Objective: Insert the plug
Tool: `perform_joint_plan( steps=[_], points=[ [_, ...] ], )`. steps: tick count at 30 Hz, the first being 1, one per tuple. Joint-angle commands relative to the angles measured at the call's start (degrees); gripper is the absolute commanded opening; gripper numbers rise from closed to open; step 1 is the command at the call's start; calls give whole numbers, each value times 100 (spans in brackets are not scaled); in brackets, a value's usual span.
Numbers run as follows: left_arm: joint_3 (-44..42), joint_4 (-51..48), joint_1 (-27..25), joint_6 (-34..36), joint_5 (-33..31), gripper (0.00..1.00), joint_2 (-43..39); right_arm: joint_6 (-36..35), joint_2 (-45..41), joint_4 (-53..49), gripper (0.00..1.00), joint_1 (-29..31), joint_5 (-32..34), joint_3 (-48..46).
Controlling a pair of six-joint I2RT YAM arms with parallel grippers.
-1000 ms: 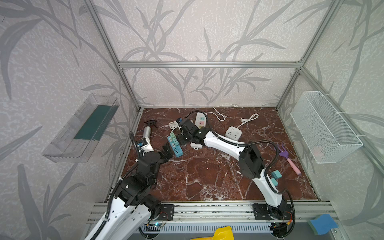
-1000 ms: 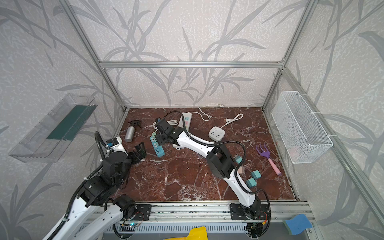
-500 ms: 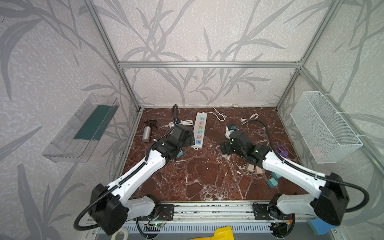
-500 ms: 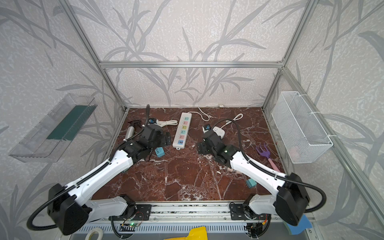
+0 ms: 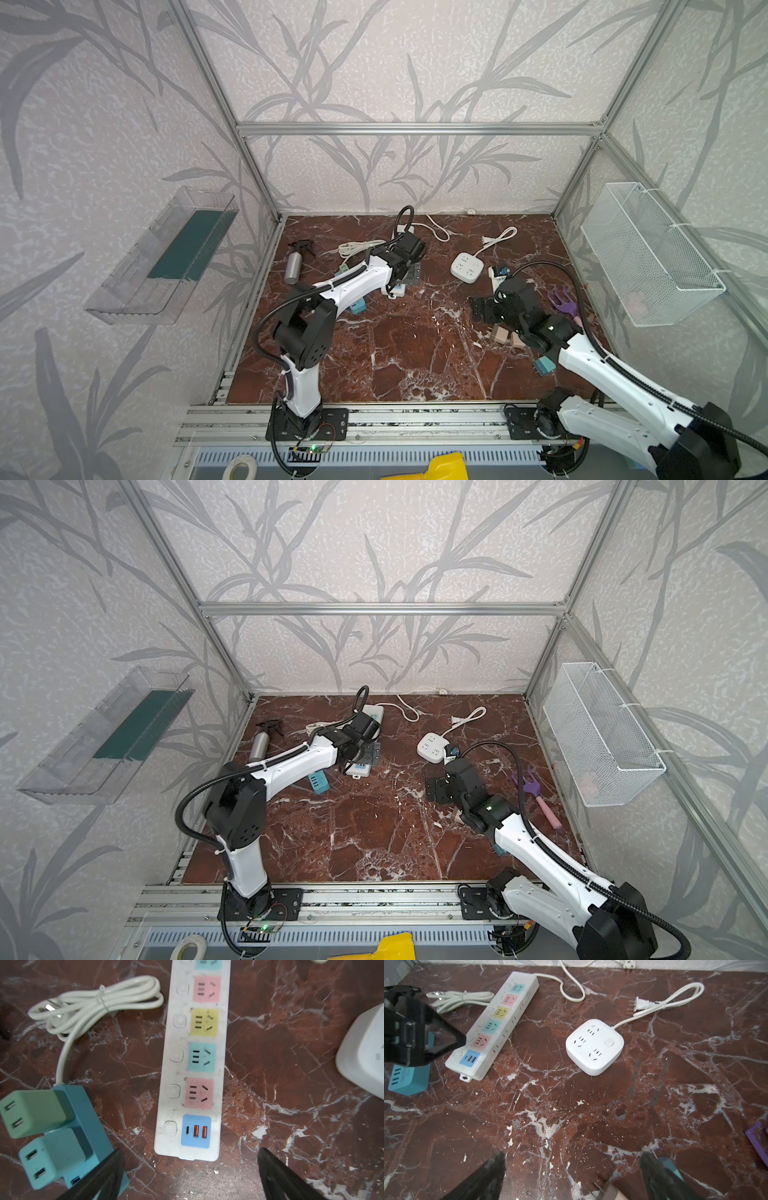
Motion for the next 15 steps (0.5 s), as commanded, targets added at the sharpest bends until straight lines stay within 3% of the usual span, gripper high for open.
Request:
perform_joint_plan(
  steps=[1, 4, 15],
  points=[
    [432, -631, 63, 221, 37, 99, 475, 68, 80, 272, 99, -27, -65, 9],
    [556, -572, 230, 251, 327, 99, 747, 72, 113, 274, 99, -28, 31, -57],
    [644, -452, 391, 450, 427, 99, 1137, 142, -23, 374, 99, -35, -95, -234]
  ],
)
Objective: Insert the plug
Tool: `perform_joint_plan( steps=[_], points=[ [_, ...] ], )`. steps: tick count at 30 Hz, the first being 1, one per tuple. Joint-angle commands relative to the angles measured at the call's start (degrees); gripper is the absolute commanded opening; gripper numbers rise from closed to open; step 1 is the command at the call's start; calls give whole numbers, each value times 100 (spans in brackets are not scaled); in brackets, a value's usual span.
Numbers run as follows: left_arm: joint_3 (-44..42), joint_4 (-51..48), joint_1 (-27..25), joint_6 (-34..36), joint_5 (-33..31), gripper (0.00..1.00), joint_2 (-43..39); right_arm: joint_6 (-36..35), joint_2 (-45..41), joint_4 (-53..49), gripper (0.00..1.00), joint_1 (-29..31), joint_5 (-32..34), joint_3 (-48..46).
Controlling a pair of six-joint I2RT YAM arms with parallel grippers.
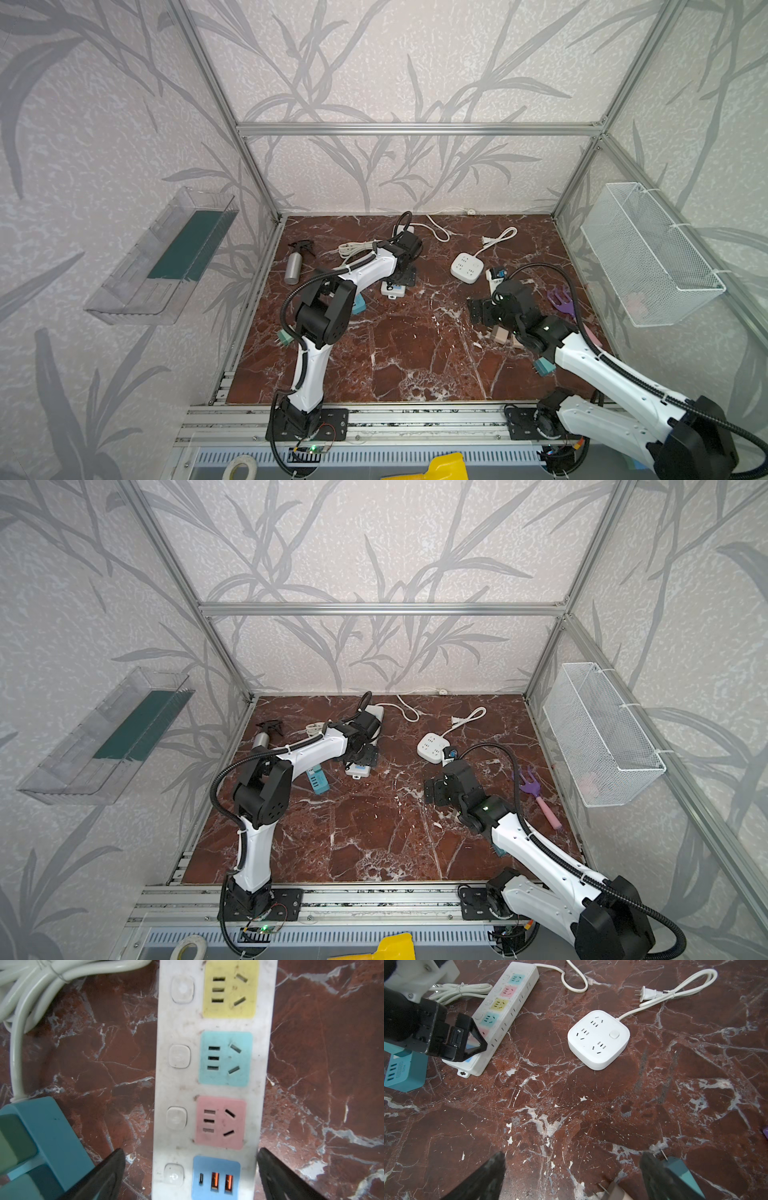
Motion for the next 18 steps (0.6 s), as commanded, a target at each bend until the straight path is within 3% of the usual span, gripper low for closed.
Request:
perform_joint_plan(
  steps=[1, 8, 14, 18],
  points=[
    [154, -120, 37, 98, 153, 99, 287, 57, -117, 130, 99, -27, -76, -91],
    [504, -97, 53, 242, 619, 99, 764, 39, -215, 139, 99, -28, -86, -111],
    [305, -89, -185, 175, 522, 70, 698, 65, -89, 206, 99, -26, -173, -116],
    [-282, 30, -694, -701, 67, 66, 205, 92, -48, 250, 99, -25, -297, -121]
  ],
)
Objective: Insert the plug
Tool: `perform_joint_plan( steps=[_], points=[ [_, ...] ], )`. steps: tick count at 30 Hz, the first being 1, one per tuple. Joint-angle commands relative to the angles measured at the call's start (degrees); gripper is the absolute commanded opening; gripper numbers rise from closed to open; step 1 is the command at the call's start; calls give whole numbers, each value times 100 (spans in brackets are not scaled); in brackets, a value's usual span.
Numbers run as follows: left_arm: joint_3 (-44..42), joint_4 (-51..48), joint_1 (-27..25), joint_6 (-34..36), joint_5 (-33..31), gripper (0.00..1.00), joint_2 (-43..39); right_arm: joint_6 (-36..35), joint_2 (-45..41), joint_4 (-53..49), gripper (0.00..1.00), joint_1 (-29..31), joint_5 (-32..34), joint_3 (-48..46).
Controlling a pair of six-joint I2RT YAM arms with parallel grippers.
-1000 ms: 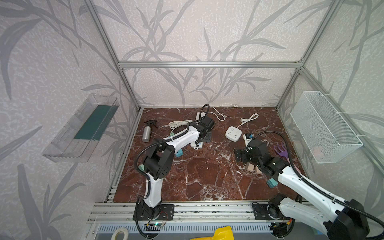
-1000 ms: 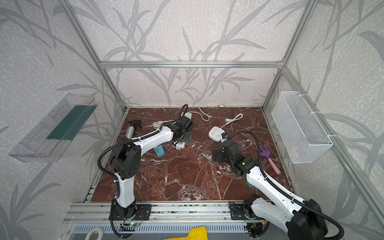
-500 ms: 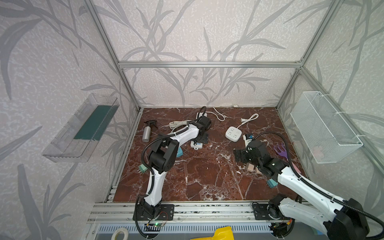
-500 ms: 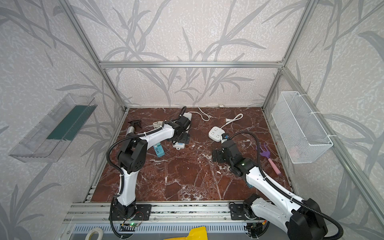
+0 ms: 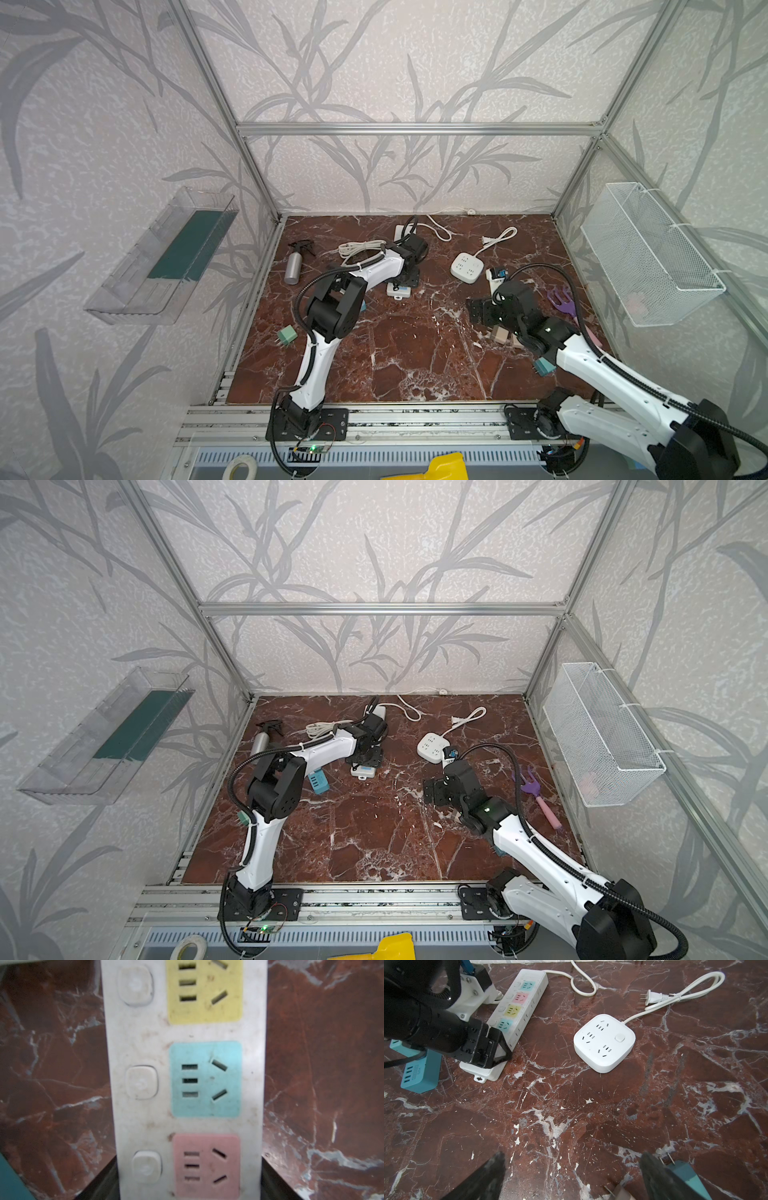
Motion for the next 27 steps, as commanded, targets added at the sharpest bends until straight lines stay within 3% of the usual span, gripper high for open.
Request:
perform_joint_plan(
  steps=[1, 6, 10, 17, 23, 27],
  points=[
    [-550, -251, -586, -914, -366, 66, -359, 77, 31, 160, 99, -23, -144, -89],
    [-1740, 400, -1233, -2714, -598, 64, -1045, 113, -30, 237, 99, -22, -298, -139],
    [-2316, 627, -1576, -3427, -593, 68, -1420, 141, -17, 264, 99, -18, -369, -155],
    [-2224, 118, -1839, -3497, -881, 99, -1871, 189, 18, 306, 99, -19, -477, -145],
    [-2024, -549, -2003, -3273, -935, 99, -2901, 172, -132, 175, 99, -20, -413, -94],
    [-2261, -1791, -1987, -3614, -1860, 99, -4213, 181, -232, 140, 99, -21, -524, -96]
  ],
)
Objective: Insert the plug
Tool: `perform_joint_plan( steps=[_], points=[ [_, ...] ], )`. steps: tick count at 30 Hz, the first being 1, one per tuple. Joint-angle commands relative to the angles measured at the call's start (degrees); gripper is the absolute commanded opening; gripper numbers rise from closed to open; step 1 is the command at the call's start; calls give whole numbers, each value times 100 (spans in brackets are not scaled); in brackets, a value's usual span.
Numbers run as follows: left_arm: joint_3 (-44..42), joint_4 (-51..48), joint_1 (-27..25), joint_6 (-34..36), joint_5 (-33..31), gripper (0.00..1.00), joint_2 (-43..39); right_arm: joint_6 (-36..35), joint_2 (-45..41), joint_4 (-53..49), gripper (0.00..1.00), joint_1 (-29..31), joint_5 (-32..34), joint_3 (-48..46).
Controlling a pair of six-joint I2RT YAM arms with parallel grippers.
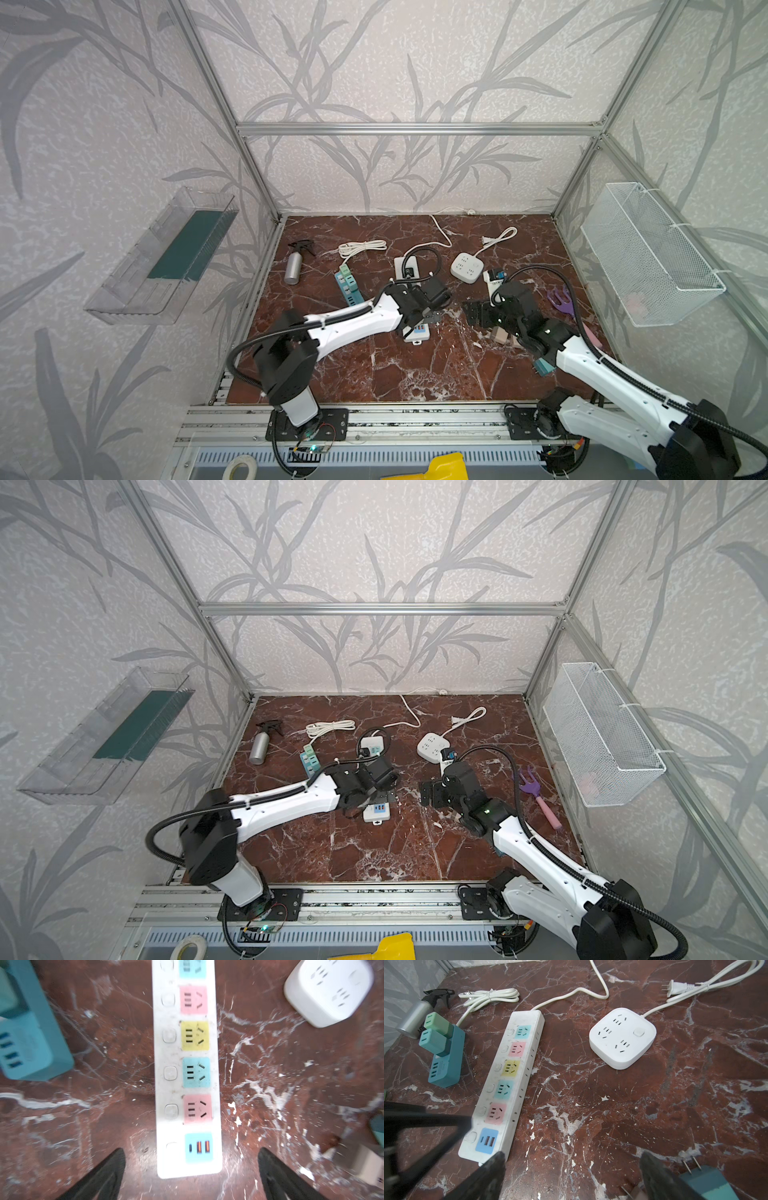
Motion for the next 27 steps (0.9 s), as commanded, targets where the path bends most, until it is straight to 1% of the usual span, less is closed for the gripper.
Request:
perform_joint_plan(
  steps=[1, 2, 3, 5, 7, 9, 11, 13, 14, 17, 19, 20, 22, 24, 25, 27],
  points=[
    [-288, -1415, 39, -415, -1164, 99, -1219, 40, -140, -38, 99, -14, -82, 23],
    [-495, -1623, 161, -497, -1275, 99, -1583, 41, -149, -36, 99, -19, -84, 20],
    [-754, -1898, 389, -631, -1283, 99, -2032, 50, -145, -11, 99, -21, -119, 8],
    [-1273, -2259, 1015, -775, -1043, 99, -2851, 75, -97, 49, 99, -15, -245, 5],
    [-1836, -2451, 1568, -854, -976, 97, -3681, 80, -27, 71, 99, -16, -376, 23],
    [-2314, -2347, 2161, -783, -826, 96, -4195, 54, -15, 31, 99, -18, -376, 41],
    [-2687, -2053, 2705, -724, -627, 96, -4324, 24, -68, 18, 99, -14, -310, 26],
    [-2918, -1608, 3076, -773, -422, 96, -4100, -12, -131, 15, 99, -13, -222, -1],
    [-2947, -1421, 3146, -794, -444, 96, -3914, -21, -148, -9, 99, -14, -201, 2],
    [-2720, -1225, 3196, -1198, -1018, 98, -2940, -21, -170, -29, 99, -18, -346, 33],
    [-2435, -1033, 3199, -1512, -1258, 99, -2181, -3, -180, 41, 99, -17, -407, 0],
    [-2267, -1024, 3201, -1652, -1322, 99, -1878, 4, -155, 82, 99, -21, -402, -23],
    [-1790, -1364, 3200, -2194, -1657, 99, -1204, -12, -97, -2, 99, -16, -473, 29],
    [-1479, -1672, 3208, -2669, -1933, 99, -781, 26, -114, 109, 100, -15, -554, 11],
    [-1396, -1774, 3202, -2981, -1945, 99, -666, 57, -105, 215, 100, -18, -622, -45],
    [-1404, -1791, 3203, -3329, -1959, 99, -588, 86, -71, 316, 100, -12, -718, -91]
  ],
)
